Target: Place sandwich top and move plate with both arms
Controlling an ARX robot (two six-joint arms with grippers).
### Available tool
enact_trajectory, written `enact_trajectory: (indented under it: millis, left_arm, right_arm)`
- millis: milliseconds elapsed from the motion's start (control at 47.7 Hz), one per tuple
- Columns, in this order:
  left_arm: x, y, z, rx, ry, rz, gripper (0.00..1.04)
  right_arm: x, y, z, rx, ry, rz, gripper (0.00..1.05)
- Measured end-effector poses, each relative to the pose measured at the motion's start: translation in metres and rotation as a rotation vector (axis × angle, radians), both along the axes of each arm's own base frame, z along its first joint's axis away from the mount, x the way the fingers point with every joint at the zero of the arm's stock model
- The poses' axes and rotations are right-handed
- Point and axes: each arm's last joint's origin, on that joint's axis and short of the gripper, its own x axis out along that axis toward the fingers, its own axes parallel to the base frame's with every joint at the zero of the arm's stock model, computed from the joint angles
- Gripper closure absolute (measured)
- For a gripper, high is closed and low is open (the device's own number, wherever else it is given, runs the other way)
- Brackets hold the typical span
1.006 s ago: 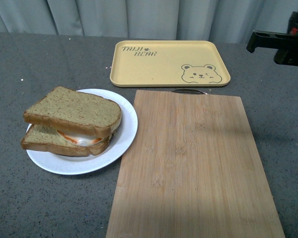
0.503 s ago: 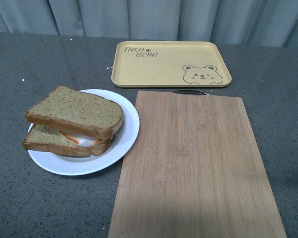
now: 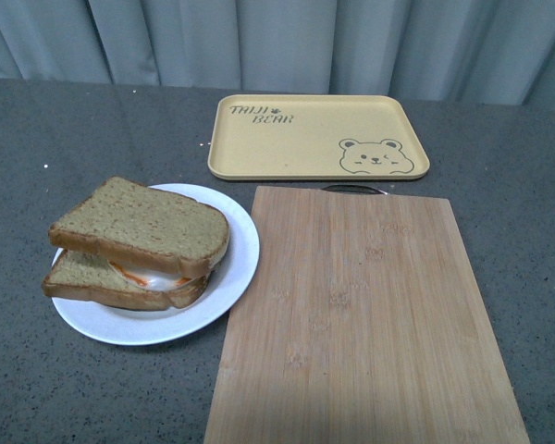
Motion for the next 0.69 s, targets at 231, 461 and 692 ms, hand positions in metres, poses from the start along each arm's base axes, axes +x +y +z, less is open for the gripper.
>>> enact_trajectory:
  millis: [231, 461, 692]
  left_arm:
    - [0.0, 0.0, 0.0, 0.0, 0.0, 0.0, 0.07]
    - [0.0, 0.0, 0.0, 0.0, 0.0, 0.0, 0.07]
    - [0.0, 0.0, 0.0, 0.0, 0.0, 0.0, 0.07]
  right_arm:
    - [-0.012, 0.0, 0.003, 0.0, -0.011, 0.0, 1.04]
    - [-0.021, 0.0, 0.006, 0.0, -0.019, 0.0, 1.04]
    - [-0.028, 0.0, 0.006, 0.0, -0.022, 0.0, 1.04]
